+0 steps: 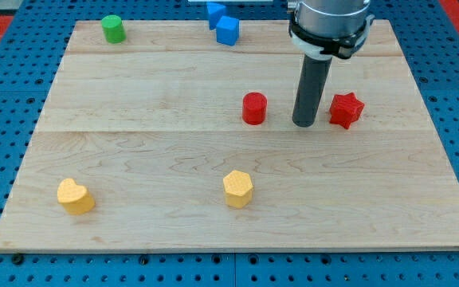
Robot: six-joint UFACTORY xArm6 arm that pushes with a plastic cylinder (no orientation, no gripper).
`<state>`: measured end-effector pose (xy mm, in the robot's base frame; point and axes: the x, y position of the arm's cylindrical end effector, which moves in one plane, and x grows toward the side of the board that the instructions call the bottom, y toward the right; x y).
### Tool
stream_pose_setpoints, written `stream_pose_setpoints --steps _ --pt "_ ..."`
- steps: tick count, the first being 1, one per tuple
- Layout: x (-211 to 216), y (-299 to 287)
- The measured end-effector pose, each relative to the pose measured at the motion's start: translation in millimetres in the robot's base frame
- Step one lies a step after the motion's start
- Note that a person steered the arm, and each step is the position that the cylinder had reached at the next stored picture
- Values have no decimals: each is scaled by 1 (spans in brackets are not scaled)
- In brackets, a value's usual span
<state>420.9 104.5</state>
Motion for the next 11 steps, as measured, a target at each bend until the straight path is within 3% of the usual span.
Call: stream_pose_setpoints --steps 3,6,7,9,10,11 --pt "-26 0" --pt "-32 -46" --pt "-82 -65" --pt "-11 -128" --pt "28 -48" --pt "-26 -86"
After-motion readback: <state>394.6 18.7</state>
